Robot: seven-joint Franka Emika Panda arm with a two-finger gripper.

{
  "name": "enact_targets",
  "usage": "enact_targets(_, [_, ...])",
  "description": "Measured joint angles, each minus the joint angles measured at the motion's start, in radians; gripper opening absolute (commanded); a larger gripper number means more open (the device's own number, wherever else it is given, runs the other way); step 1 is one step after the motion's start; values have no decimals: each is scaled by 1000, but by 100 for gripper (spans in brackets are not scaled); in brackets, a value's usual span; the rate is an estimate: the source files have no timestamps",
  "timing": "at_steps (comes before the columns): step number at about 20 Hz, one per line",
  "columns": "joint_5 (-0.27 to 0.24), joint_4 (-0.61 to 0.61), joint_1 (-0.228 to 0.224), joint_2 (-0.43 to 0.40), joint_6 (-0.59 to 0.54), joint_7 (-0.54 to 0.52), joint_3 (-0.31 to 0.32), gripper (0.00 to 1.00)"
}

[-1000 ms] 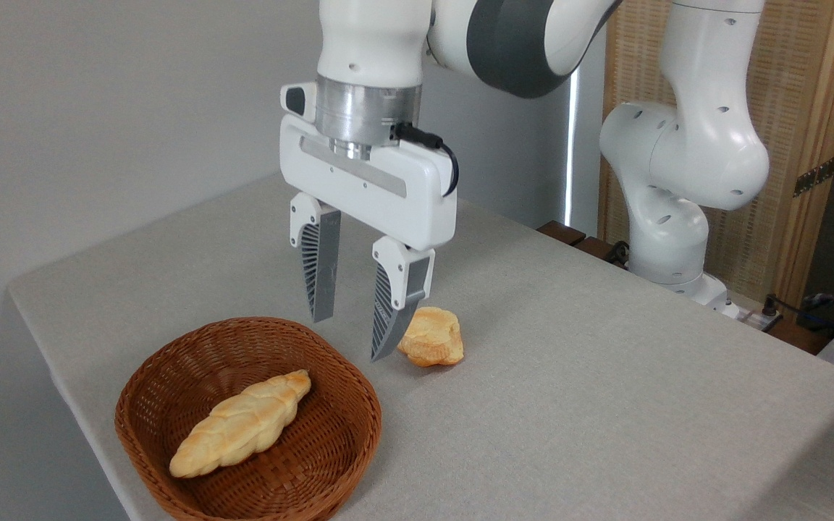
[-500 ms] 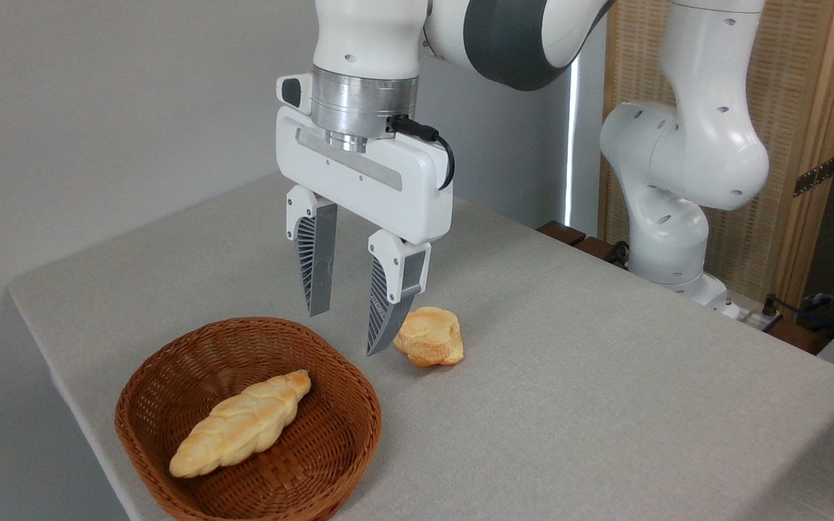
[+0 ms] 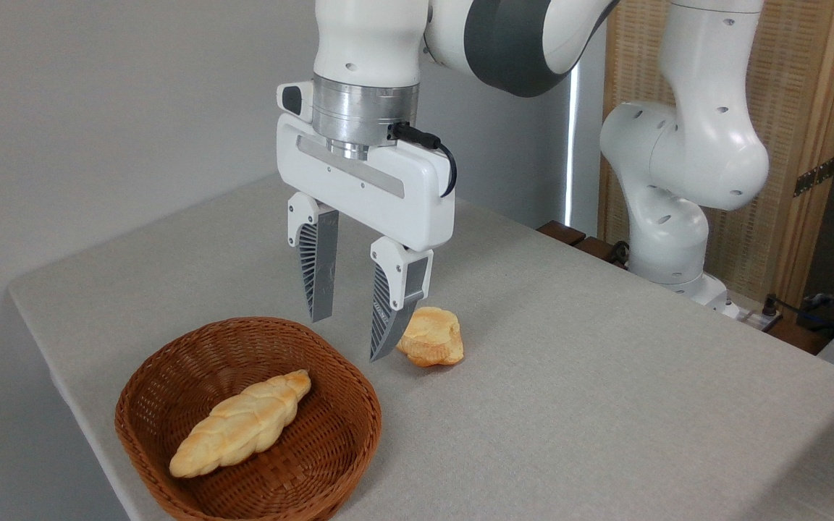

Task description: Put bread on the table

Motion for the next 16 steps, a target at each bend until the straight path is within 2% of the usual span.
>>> enact_targets(10, [-1,0,0,2,0,0,0,100])
enact_targets(16, [-23,0,0,2,0,-7,0,100])
